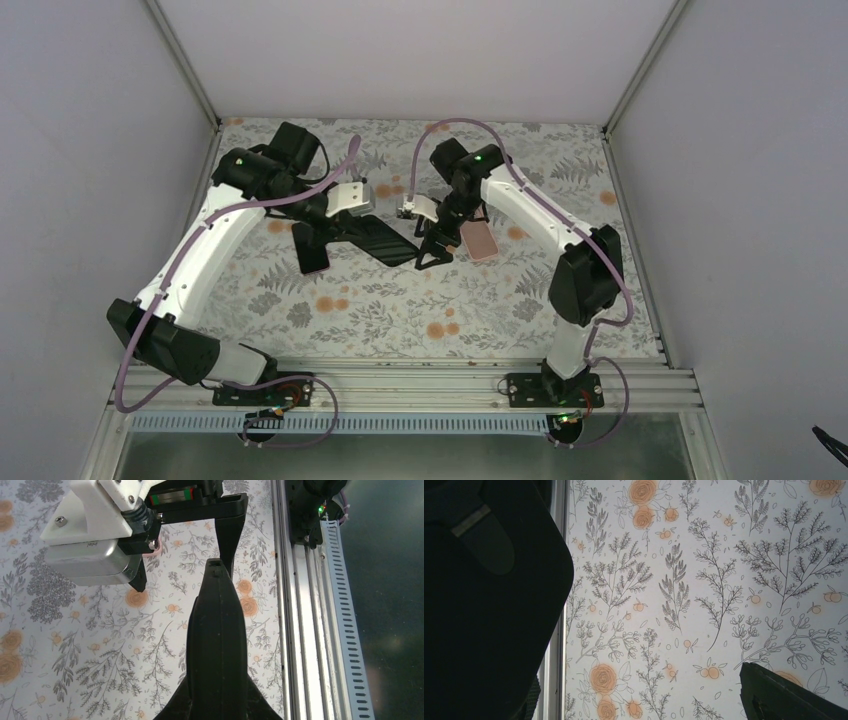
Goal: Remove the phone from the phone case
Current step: Remove the phone case from the phone.
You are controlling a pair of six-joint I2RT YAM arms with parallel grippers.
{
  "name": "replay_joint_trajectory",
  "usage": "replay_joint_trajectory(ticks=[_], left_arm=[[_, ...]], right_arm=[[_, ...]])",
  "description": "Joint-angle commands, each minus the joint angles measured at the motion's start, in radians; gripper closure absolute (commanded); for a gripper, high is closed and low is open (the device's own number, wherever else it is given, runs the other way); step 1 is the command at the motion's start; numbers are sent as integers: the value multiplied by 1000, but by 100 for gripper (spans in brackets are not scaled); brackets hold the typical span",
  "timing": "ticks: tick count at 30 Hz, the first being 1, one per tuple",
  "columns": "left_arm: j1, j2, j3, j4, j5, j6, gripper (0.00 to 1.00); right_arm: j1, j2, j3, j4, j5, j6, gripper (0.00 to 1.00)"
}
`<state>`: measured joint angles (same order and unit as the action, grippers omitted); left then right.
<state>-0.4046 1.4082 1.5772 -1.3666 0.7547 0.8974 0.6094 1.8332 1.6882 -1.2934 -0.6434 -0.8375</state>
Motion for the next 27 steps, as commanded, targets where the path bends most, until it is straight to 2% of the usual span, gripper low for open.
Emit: replay_joint_trajectory(ticks=[1,11,17,27], left_arm=[[-14,-20,-8,8,75,1,98],[-42,-42,-37,8,121,-3,98],[-53,-32,-66,8,146,4,98],[-64,-48,-61,8,163,1,98]], right_arm=[[-22,32,42,18,-10,-3,3],[-34,70,91,70,58,25,4],[-48,149,212,47,65,44,4],[-61,172,268,89,130,66,4]])
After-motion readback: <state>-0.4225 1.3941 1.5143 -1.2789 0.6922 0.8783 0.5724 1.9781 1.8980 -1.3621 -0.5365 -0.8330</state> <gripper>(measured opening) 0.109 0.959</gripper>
